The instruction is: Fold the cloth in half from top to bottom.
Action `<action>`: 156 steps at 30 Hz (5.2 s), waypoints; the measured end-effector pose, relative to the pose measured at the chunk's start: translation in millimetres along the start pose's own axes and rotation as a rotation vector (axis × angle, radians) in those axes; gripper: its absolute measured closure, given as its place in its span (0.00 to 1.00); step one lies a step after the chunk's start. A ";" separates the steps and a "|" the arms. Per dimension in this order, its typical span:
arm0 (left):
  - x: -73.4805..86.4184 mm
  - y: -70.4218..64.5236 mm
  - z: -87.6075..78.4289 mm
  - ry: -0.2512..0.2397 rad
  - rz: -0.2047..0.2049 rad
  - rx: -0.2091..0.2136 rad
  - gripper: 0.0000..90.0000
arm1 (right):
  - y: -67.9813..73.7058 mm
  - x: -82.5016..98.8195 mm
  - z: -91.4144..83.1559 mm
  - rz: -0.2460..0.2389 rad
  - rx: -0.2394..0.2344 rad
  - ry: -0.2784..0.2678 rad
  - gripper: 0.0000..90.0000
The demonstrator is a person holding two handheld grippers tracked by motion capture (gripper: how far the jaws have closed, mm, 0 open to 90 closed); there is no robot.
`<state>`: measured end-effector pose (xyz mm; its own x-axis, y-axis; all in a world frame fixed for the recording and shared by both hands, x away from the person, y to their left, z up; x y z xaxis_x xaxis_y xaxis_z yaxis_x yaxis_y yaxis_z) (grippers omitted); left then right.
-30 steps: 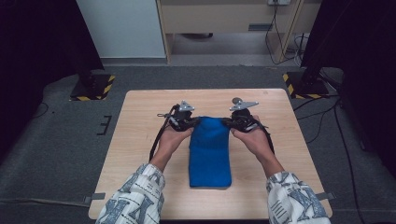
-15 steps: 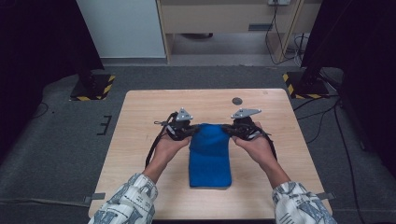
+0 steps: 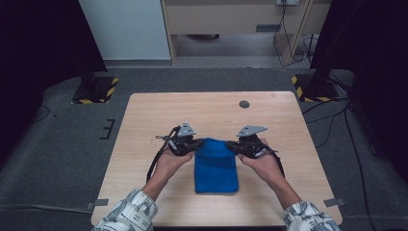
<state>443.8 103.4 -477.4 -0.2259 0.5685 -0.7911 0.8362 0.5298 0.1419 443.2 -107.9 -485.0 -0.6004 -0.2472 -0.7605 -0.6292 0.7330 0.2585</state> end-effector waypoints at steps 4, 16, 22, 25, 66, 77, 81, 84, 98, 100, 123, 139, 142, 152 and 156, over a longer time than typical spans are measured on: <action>-1.7 -4.7 -4.9 -0.013 0.001 0.003 0.95 | 3.2 3.6 -3.5 0.002 -0.008 -0.009 0.95; 17.2 -24.6 -5.7 0.000 0.007 0.038 0.94 | 9.9 26.0 -6.3 -0.018 -0.021 0.010 0.94; 25.1 -29.4 -9.1 -0.003 -0.004 0.050 0.94 | 16.7 32.6 -8.2 -0.035 -0.031 0.014 0.93; 28.7 -34.1 -10.8 -0.011 -0.009 0.061 0.93 | 18.1 34.5 -10.6 -0.036 -0.033 0.008 0.93; 68.5 -70.8 -16.7 -0.023 -0.013 0.113 0.80 | 40.3 84.3 -22.8 -0.067 -0.067 0.043 0.91; 77.6 -76.8 -21.4 -0.015 -0.006 0.106 0.65 | 43.6 98.8 -27.6 -0.060 -0.068 0.054 0.83; 78.4 -79.0 -24.8 -0.022 0.004 0.112 0.64 | 44.7 100.4 -30.5 -0.052 -0.070 0.056 0.78; 79.6 -79.8 -27.2 -0.030 -0.002 0.120 0.64 | 44.8 99.3 -35.6 -0.036 -0.073 0.044 0.73; 81.3 -90.7 -38.8 -0.038 0.016 0.145 0.63 | 34.5 82.3 -27.5 0.013 -0.031 0.008 0.69; 81.5 -91.8 -41.4 -0.037 0.023 0.148 0.62 | 31.7 82.7 -20.9 0.019 -0.019 0.018 0.69; 83.1 -80.0 -37.3 0.015 0.017 0.065 0.43 | 34.9 104.6 -22.6 -0.040 -0.003 0.095 0.52; 68.9 -39.1 -36.3 0.036 -0.114 -0.002 0.10 | 8.8 63.8 -19.7 0.034 0.076 -0.002 0.15; 66.1 -30.0 -37.4 0.036 -0.132 -0.022 0.09 | 7.6 55.7 -17.9 0.027 0.083 -0.010 0.13; 60.3 -3.7 -43.1 0.048 -0.150 -0.057 0.06 | -0.4 35.7 -13.7 0.033 0.086 -0.010 0.09; 58.2 7.3 -45.0 0.047 -0.157 -0.061 0.06 | -5.9 30.3 -13.1 0.045 0.088 -0.017 0.09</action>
<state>414.2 168.7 -495.7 -0.3757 0.5041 -0.7776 0.7572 0.6508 0.0561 422.3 -128.0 -501.7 -0.6186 -0.2025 -0.7592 -0.5551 0.7965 0.2399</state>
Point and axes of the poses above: each handheld gripper's, and its own axes: z roughly forward along the jaws, x roughly out of its underside, y roughly to its left, the point moved 4 cm from there along z, roughly forward along the jaws, and after that the axes turned 14 degrees about z, right-handed, at the moved point
